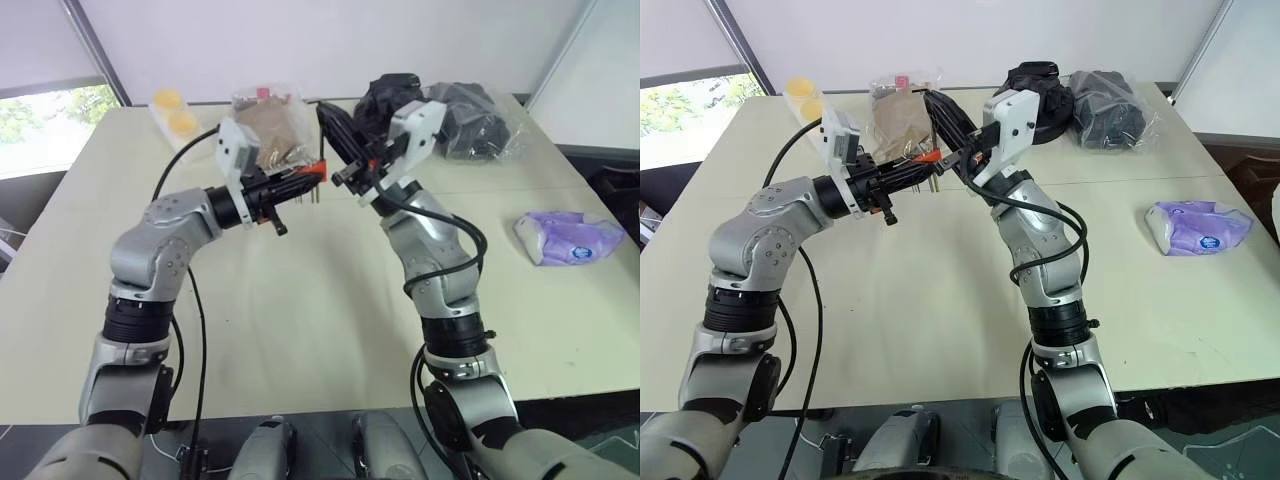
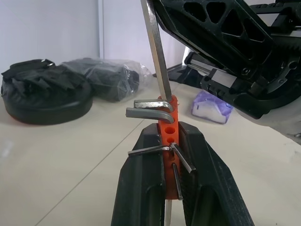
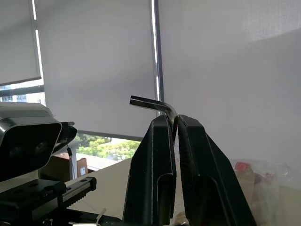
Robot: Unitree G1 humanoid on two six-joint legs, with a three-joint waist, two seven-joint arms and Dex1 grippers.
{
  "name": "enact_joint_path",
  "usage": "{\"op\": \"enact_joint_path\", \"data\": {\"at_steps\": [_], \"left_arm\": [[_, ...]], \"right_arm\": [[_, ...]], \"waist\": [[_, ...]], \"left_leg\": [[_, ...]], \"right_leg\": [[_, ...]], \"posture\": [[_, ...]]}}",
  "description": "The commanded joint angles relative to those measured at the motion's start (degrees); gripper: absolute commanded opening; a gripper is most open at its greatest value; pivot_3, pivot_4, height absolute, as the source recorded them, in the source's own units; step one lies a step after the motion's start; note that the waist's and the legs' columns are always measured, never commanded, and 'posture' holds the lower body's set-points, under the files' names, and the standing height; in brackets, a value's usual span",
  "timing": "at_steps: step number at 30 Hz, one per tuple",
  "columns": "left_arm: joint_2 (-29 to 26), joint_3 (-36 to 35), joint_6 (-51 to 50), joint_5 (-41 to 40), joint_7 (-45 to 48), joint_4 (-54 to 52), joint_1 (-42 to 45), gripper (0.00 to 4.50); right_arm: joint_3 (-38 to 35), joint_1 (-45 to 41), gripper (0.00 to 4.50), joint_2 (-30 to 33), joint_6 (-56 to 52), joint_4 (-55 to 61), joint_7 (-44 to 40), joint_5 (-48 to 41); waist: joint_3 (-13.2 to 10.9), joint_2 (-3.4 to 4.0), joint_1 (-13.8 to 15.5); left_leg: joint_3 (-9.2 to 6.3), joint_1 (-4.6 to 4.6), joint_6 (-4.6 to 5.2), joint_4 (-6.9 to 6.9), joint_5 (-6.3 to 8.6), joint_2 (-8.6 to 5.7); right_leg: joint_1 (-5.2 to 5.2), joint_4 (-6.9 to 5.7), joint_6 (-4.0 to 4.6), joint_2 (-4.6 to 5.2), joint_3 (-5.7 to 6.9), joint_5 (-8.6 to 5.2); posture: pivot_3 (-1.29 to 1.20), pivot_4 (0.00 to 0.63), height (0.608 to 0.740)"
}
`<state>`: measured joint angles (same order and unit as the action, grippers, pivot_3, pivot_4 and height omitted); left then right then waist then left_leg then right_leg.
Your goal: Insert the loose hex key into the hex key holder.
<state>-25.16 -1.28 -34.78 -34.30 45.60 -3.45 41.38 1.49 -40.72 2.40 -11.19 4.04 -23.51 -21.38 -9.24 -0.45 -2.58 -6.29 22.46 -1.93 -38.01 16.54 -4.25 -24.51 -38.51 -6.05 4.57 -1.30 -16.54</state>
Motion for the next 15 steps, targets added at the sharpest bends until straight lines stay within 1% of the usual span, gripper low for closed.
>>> {"op": "enact_joint_path", "data": {"at_steps": [1,15], "left_arm": [[0.3,-1.6,0.9,-0.7,-0.2,-1.6,2.1,0.00],[1.2,-2.7,0.1,-1.8,-1.2,-1.2,3.1,0.00]], "right_arm": [[0.4,-0.4,0.03,-0.2,0.6,1.6,0.1,0.3],[0.6,0.9,0.03,0.5,1.2,1.8,-0.1,1.5]], "waist": [[0.0,0.00,0.0],[0.0,0.00,0.0]], "left_leg": [[0.00,0.00,0.00,0.00,0.00,0.00],[0.00,0.00,0.00,0.00,0.00,0.00]], "right_leg": [[0.00,0.00,0.00,0.00,0.00,0.00],[0.00,0.00,0.00,0.00,0.00,0.00]], "posture": [[0.00,0.150,0.740],[0.00,0.150,0.740]]}}
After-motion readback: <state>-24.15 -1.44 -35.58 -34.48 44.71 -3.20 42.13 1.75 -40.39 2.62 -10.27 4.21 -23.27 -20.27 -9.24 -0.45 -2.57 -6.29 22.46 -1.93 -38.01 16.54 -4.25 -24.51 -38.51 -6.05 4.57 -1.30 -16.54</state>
